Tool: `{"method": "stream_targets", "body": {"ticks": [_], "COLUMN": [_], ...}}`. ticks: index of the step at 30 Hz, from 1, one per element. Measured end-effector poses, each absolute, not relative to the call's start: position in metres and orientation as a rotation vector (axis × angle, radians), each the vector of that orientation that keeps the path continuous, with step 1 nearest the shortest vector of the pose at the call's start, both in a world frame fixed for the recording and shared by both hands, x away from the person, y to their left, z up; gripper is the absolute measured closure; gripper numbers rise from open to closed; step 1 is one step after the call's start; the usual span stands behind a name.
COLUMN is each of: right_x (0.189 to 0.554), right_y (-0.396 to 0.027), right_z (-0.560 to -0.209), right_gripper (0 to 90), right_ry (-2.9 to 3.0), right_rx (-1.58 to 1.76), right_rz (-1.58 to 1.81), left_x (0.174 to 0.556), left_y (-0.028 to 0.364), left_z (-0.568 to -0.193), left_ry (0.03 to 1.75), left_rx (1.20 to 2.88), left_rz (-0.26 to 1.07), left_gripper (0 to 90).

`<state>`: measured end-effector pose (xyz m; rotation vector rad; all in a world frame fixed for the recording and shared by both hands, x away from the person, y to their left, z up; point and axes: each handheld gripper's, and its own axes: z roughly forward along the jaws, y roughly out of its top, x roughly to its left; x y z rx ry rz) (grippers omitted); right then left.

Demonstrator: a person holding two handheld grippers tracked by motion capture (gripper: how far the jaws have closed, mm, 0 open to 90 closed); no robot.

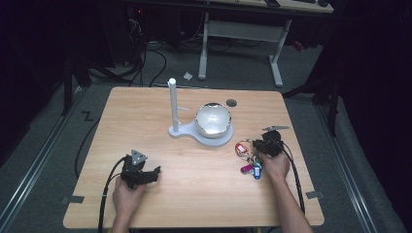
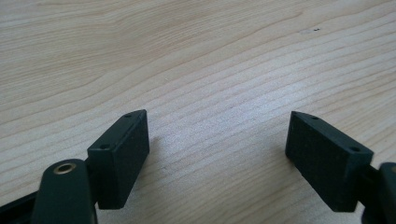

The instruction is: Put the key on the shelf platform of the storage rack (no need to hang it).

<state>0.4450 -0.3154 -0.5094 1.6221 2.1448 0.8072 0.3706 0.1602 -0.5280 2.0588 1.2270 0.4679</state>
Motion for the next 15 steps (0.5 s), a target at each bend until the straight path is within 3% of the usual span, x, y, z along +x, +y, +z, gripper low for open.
{"method": "stream_targets", "body": {"ticks": [15], "right_x": [0.4417], "right_y": [-0.3158], "right_z": [-0.5014], "right_gripper": [82.6], "right_ry": [2.136], "right_rx": [1.574], "right_rz": [0.882], "left_x": [0.3706], "left_y": [0.1603], "left_z": [-0.528], "left_ry": [1.227], "left_rx": [2.059], "left_rz": [0.468], "left_gripper": [22.1]}}
